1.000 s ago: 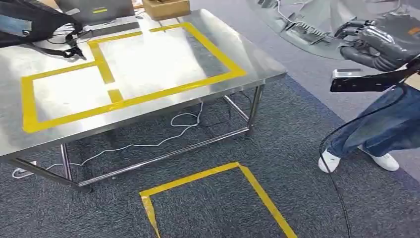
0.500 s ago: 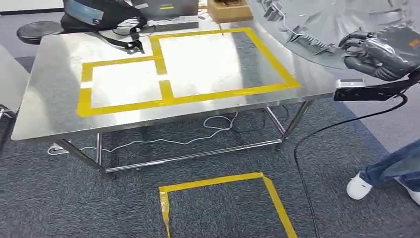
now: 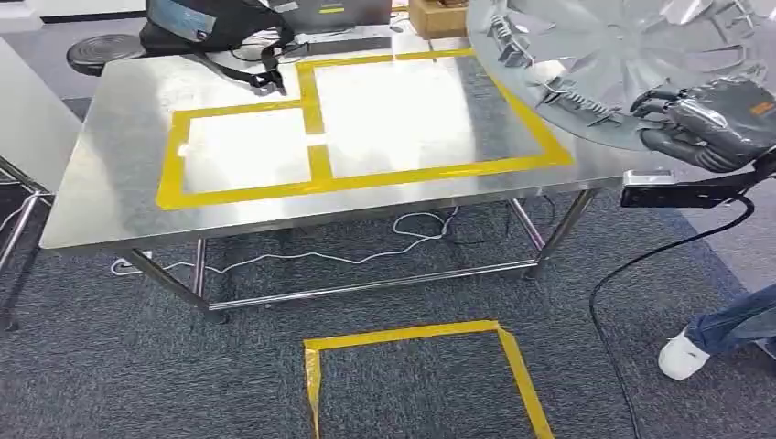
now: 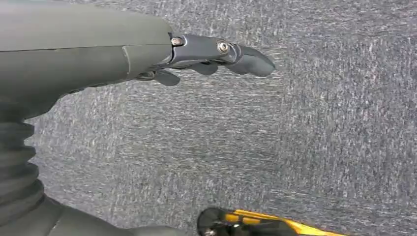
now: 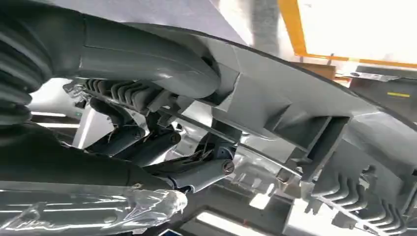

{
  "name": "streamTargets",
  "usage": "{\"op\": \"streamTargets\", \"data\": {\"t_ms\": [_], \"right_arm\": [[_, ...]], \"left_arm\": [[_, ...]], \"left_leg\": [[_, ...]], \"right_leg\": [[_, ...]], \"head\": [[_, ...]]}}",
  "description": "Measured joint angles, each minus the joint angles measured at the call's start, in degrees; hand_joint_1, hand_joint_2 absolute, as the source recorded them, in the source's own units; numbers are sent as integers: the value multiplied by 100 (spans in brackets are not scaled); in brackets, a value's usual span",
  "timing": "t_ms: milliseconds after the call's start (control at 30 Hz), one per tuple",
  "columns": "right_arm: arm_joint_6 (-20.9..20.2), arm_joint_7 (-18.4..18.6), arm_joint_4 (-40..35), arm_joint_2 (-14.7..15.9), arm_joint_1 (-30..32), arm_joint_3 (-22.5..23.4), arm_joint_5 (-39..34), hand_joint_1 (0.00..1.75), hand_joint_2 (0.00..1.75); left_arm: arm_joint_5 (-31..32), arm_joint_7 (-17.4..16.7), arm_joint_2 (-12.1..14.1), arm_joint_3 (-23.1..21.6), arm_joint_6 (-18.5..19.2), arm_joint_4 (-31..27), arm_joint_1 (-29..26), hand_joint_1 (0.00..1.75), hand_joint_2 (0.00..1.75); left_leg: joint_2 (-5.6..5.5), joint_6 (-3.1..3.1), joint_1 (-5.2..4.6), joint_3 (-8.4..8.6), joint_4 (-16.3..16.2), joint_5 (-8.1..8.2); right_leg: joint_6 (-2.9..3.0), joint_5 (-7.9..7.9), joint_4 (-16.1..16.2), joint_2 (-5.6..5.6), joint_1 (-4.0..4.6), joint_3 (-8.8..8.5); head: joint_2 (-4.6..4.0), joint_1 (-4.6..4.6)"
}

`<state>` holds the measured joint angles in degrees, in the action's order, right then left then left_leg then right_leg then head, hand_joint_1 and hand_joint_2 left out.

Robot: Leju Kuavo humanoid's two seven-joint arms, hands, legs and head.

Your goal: Take the parts from the cabinet and place them on the table.

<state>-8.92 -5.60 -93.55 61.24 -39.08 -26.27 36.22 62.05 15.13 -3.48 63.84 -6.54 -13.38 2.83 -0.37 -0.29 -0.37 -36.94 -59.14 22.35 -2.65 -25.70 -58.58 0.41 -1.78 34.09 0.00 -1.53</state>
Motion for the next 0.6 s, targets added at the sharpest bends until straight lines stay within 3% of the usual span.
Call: {"op": "streamTargets", "data": {"t_ms": [33,100,167,200,233,300,333,367,400,433,467,500,533,567,600], "right_arm": [[-2,0,0,0,26,46,17,175,175],[-9,-11,-2,0,37,100,52,175,175],[-11,-22,-2,0,69,131,61,175,175],[-11,-24,-9,9,109,164,61,175,175],[-15,-39,-13,13,117,194,63,175,175],[-17,-59,-20,13,150,221,89,175,175],[-20,-68,-26,13,183,232,114,175,175],[-28,-77,-31,13,217,240,127,175,175],[-37,-92,-31,13,240,247,133,175,175],[-52,-101,-31,13,254,260,140,175,175],[-63,-105,-31,13,266,282,148,175,175],[-65,-107,-31,13,291,310,153,175,175],[-68,-109,-31,11,296,328,162,175,175],[-68,-118,-39,11,302,343,175,175,175],[-68,-118,-46,9,324,360,199,175,175]], "left_arm": [[4,0,13,4,0,0,9,0,175],[17,9,15,11,0,0,13,0,175],[17,18,24,18,2,0,11,0,175],[20,28,26,20,4,0,10,0,175],[22,35,26,20,4,0,16,0,175],[33,35,24,22,2,0,20,0,175],[42,35,24,22,0,0,19,0,175],[52,35,24,22,-4,0,12,0,175],[61,35,24,22,-4,0,9,0,175],[79,35,24,24,-7,0,11,0,175],[89,35,20,24,-9,0,14,0,175],[94,35,19,24,-9,0,14,0,175],[96,35,33,24,-22,0,16,0,175],[103,35,37,24,-39,0,13,0,175],[105,33,35,24,-61,0,8,0,175]], "left_leg": [[4,21,-29,81,158,105],[-5,44,-45,59,156,102],[-8,119,-37,103,233,75],[-9,147,-3,150,285,50],[-12,180,3,164,288,59],[-15,208,-6,168,286,73],[-16,218,-14,172,284,80],[-22,225,-15,186,283,88],[-30,221,-14,204,279,102],[-37,207,-11,222,266,118],[-49,185,-3,239,241,144],[-63,149,-7,248,211,175],[-69,112,-49,221,187,200],[-74,98,-53,201,158,196],[-76,81,-52,202,170,180]], "right_leg": [[-36,-17,-9,-7,24,15],[-117,-11,23,-12,7,5],[-205,-7,106,-15,6,-64],[-208,-67,24,-23,0,-11],[-210,-240,-248,-19,13,119],[-226,-673,-1225,-17,18,603],[-237,-788,-1611,-15,21,812],[-239,-748,-1735,-15,22,910],[-242,-584,-1587,-16,21,858],[-243,-320,-1174,-17,15,675],[-244,-35,-604,-19,8,405],[-257,147,-96,-20,-4,151],[-235,33,1,-3,29,35],[-155,73,14,7,12,64],[-135,72,0,8,21,83]], "head": [[0,-6],[0,-7],[0,-4],[0,-26],[2,-43],[0,-59],[0,-61],[0,-61],[0,-59],[0,-61],[0,-59],[0,-66],[0,-57],[2,-52],[0,-35]]}}
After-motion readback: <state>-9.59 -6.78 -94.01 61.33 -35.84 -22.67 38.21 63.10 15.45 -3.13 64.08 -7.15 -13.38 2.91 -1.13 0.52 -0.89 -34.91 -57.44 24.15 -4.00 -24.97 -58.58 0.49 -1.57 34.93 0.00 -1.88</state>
